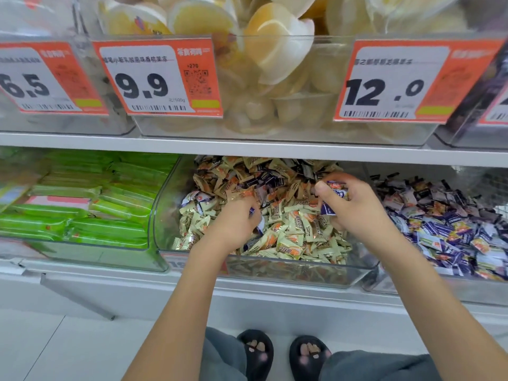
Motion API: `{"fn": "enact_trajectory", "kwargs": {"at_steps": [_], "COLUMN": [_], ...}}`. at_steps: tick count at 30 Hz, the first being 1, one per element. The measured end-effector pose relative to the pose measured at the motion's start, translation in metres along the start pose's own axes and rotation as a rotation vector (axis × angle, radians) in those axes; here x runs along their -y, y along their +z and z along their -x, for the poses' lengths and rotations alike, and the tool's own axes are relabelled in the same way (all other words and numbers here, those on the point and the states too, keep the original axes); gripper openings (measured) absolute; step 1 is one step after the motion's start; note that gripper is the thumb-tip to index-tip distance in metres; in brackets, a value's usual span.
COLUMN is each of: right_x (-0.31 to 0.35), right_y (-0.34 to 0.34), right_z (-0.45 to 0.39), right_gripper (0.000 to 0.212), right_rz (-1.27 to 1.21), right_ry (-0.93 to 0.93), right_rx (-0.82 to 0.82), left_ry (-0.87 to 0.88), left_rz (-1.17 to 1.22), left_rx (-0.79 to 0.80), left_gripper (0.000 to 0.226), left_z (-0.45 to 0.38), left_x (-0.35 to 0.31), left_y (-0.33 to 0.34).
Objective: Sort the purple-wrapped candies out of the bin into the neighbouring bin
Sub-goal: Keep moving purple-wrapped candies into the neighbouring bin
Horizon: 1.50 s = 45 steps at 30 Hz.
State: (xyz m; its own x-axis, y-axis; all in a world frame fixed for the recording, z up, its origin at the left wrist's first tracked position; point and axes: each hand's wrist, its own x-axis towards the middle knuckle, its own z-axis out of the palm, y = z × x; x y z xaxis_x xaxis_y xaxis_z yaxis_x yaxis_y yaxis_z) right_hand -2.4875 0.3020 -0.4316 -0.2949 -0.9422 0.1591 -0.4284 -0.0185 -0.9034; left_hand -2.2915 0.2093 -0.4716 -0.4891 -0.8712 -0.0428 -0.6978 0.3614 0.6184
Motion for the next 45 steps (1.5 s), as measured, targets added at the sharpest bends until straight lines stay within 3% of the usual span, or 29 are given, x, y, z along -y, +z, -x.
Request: {"fn": "enact_trajectory", "kwargs": {"at_steps": [5,8,11,15,17,20,24,29,32,34,38,42,45], "right_x": [0.002,-0.01,-0.026,-0.044,-0.052,-0.062,-0.069,-0.05,-0.029,-0.014,0.005,0.014,0.01], "right_y": [-0.028,-0.053,-0.076,-0.101,-0.109,-0.118,-0.118,-0.098,-0.068,-0.043,0.01,0.052,0.076], "right_z": [0.014,0.025,0.034,0.038,0.04,0.042,0.036,0.033,0.027,0.022,0.007,-0.022,-0.048], "right_gripper": [0.02,0.014,0.005,0.043,0.05,0.056,0.061,0.049,0.045,0.042,0.033,0.036,0.061], "right_rz": [-0.027,-0.016,0.016,0.032,0.021,0.027,0.102,0.167,0.146,0.11,0.269,0.425,0.654], "right_ry": [-0.063,-0.054,-0.051,0.043,0.087,0.157,0.179,0.096,-0.005,-0.093,-0.26,-0.26,-0.193], "right_rx": [-0.29,-0.406,-0.348,-0.238,-0.196,-0.255,-0.401,-0.48,-0.436,-0.4,-0.289,0.083,0.39], "left_ry": [0.135,0.335,0.465,0.471,0.462,0.467,0.467,0.219,-0.009,-0.159,-0.181,-0.218,-0.259], "left_rz": [0.138,0.23,0.24,0.224,0.124,0.087,0.136,0.113,-0.086,-0.208,-0.242,-0.203,-0.132], "left_rx": [-0.314,-0.208,-0.08,-0.015,0.045,0.097,-0.051,-0.215,-0.218,-0.146,-0.125,-0.051,-0.123], "left_gripper": [0.011,0.017,0.011,0.009,0.019,0.039,0.033,0.03,0.028,0.049,0.071,0.082,0.061], "left_z": [0.022,0.033,0.025,0.0,-0.009,-0.011,-0.002,0.004,0.003,0.003,0.001,0.001,0.007], "left_x": [-0.041,-0.098,-0.147,-0.194,-0.206,-0.204,-0.164,-0.075,-0.026,-0.011,-0.009,0.001,0.016], "left_y": [-0.013,0.006,0.039,0.074,0.084,0.077,0.052,0.019,0.012,0.013,0.01,-0.005,-0.019]}}
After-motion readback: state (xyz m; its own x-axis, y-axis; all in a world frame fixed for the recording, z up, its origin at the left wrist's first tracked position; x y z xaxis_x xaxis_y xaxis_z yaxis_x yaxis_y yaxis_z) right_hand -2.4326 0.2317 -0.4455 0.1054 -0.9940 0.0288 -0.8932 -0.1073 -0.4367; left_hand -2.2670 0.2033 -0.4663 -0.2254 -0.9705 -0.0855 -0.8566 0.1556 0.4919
